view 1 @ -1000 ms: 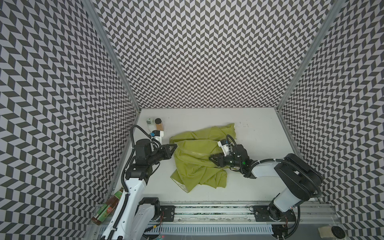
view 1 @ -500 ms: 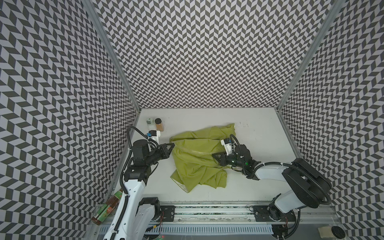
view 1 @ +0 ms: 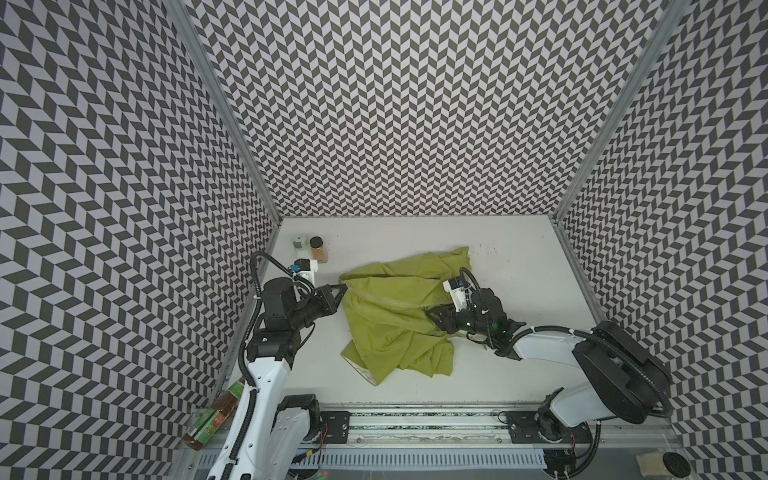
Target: Zip up the jacket
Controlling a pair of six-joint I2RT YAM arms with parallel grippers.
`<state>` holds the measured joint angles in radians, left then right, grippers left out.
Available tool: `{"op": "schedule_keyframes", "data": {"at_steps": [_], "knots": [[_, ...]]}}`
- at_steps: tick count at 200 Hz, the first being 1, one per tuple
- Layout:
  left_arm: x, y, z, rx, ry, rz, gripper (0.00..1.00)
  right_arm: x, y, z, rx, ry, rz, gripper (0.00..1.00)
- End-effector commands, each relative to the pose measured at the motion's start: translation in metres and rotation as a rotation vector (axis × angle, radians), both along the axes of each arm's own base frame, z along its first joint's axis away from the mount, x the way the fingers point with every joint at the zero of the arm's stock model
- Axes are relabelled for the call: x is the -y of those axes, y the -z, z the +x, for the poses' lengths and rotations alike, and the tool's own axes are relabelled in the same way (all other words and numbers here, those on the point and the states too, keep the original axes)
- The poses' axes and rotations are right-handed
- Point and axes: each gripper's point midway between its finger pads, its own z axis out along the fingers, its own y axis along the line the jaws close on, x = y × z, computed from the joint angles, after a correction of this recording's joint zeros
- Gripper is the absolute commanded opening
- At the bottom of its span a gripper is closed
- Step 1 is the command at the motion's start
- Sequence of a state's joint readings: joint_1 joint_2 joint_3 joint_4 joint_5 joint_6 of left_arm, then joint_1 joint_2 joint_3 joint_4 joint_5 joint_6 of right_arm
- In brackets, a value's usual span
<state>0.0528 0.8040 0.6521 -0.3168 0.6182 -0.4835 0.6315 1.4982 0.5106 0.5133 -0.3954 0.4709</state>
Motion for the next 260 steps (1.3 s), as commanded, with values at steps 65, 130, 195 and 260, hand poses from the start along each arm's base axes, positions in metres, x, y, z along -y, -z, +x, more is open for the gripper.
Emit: {"op": "schedule_keyframes", "data": {"at_steps": [65, 130, 195, 260], "knots": [[-0.028, -0.026, -0.022, -0.017, -0.204, 0.143, 0.99, -0.022, -0.018, 0.025, 0.057, -0.053, -0.009, 0.43], [0.091, 0.017, 0.001, -0.026, 0.112, 0.022, 0.94, -0.010, -0.041, 0.016, 0.065, -0.037, -0.018, 0.43], [0.120, 0.062, 0.034, -0.166, 0.119, -0.060, 0.90, -0.017, -0.038, 0.027, 0.071, -0.069, -0.053, 0.42], [0.136, 0.094, 0.038, -0.229, 0.167, -0.072, 0.82, -0.025, -0.009, 0.039, 0.057, -0.087, -0.097, 0.42]]}}
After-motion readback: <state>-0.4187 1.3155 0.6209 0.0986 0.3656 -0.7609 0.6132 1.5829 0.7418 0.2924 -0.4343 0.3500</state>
